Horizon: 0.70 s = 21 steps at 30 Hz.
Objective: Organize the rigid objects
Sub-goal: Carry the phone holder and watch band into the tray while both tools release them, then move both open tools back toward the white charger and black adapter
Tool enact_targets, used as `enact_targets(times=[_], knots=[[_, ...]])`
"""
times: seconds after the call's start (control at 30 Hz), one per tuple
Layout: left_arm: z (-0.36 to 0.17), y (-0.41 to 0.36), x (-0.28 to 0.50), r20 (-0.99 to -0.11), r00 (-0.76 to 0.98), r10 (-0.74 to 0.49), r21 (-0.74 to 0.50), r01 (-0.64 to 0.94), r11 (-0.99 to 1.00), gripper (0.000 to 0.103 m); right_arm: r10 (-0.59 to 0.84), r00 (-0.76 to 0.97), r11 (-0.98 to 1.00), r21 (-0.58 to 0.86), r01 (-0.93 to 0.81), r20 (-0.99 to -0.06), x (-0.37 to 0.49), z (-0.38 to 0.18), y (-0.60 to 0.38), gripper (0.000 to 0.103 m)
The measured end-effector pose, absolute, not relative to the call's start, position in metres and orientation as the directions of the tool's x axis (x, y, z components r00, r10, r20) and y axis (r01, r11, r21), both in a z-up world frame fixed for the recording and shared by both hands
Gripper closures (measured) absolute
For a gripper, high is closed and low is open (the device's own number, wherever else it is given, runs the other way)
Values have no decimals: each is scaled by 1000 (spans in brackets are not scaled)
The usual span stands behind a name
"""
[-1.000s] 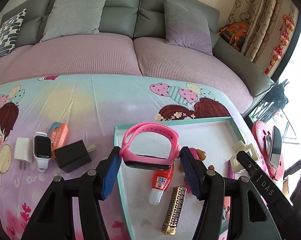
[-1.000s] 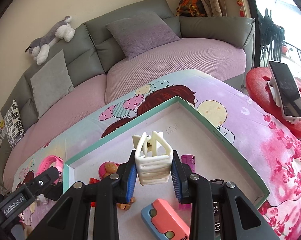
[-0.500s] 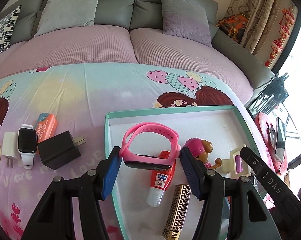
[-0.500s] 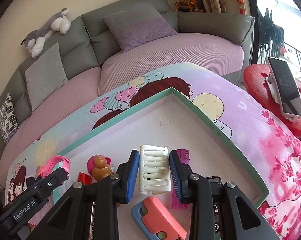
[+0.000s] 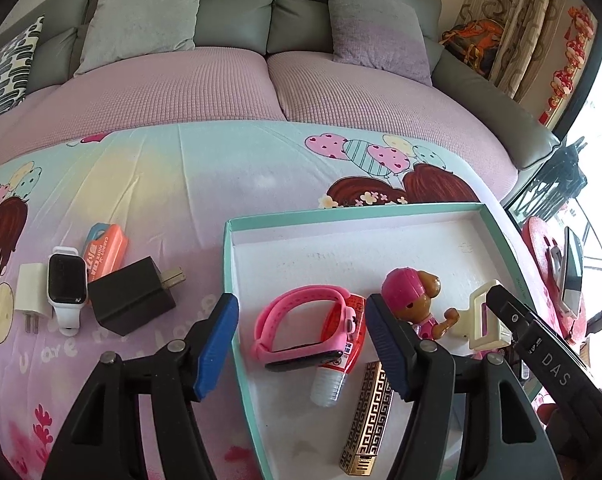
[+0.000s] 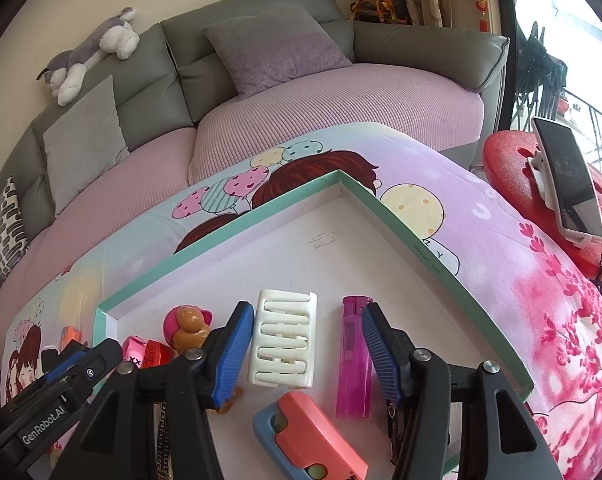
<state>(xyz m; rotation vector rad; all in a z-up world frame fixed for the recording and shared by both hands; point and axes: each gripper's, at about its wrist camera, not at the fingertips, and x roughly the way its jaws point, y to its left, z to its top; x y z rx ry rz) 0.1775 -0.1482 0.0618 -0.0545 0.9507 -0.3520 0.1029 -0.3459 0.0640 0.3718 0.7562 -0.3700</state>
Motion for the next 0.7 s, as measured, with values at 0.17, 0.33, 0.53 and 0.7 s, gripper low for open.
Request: enact_targets(times=[0.17, 0.33, 0.53, 0.7], knots=[[69, -140, 177, -776, 562, -286, -180, 237, 955, 17, -190, 667, 877, 181, 446, -721, 105, 62, -345, 24], [73, -127, 179, -767, 586, -260, -176, 197, 964, 12, -200, 671, 886, 160, 434, -714, 106, 63, -341, 10], [72, -111, 182, -768, 597, -232, -181, 145, 973, 12, -226, 674, 889, 135, 438, -703, 106, 64, -338, 0], [70, -93, 184, -775, 602, -190, -176, 83, 981, 12, -225, 676, 890, 134, 435, -701, 107, 63, -337, 0]])
